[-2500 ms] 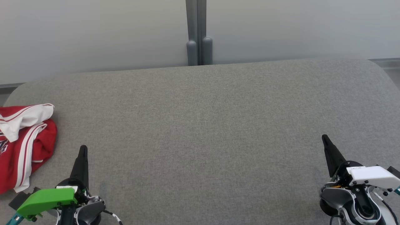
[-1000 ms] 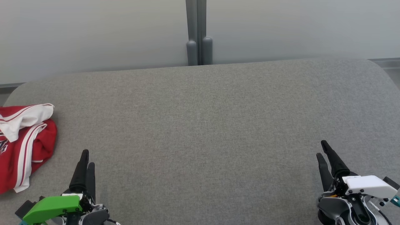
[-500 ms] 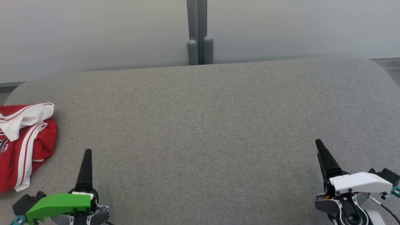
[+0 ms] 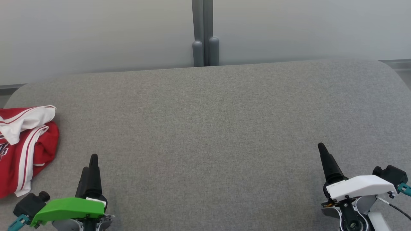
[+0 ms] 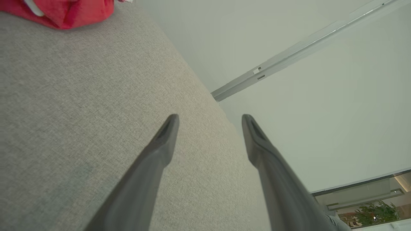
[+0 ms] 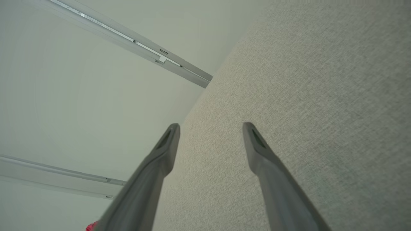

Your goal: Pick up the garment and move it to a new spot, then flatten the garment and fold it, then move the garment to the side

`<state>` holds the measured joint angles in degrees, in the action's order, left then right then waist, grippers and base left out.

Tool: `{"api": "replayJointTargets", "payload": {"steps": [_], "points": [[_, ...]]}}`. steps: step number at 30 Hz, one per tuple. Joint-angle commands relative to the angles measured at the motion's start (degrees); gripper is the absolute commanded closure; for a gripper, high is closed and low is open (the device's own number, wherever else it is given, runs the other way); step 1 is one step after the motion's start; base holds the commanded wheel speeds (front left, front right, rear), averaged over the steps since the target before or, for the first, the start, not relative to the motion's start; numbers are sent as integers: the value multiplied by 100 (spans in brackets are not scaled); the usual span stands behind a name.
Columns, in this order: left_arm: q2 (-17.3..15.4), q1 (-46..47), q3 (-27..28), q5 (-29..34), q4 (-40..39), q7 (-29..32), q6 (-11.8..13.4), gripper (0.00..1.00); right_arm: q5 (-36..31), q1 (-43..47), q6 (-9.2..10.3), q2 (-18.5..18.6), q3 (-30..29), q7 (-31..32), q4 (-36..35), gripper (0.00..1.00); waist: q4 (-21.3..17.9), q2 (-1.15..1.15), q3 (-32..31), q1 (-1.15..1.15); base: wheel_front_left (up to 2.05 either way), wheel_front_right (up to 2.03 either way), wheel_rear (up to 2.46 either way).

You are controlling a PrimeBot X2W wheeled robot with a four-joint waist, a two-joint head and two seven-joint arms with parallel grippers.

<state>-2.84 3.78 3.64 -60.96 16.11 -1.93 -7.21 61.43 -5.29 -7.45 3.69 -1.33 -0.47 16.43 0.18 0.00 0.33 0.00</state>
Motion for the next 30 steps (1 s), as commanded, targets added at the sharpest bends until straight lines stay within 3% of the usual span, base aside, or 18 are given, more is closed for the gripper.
{"api": "replayJointTargets", "payload": {"steps": [1,30], "points": [[-65,35,-5,288,-57,-72,-13,0,-283,-143,-2,59,27,-82,-78,0,0,0,0,0,0,0,0],[-68,-44,-94,2511,-84,-573,-24,0,-2417,15,-3,128,309,-637,-248,0,29,0,10,0,0,0,0]]}}
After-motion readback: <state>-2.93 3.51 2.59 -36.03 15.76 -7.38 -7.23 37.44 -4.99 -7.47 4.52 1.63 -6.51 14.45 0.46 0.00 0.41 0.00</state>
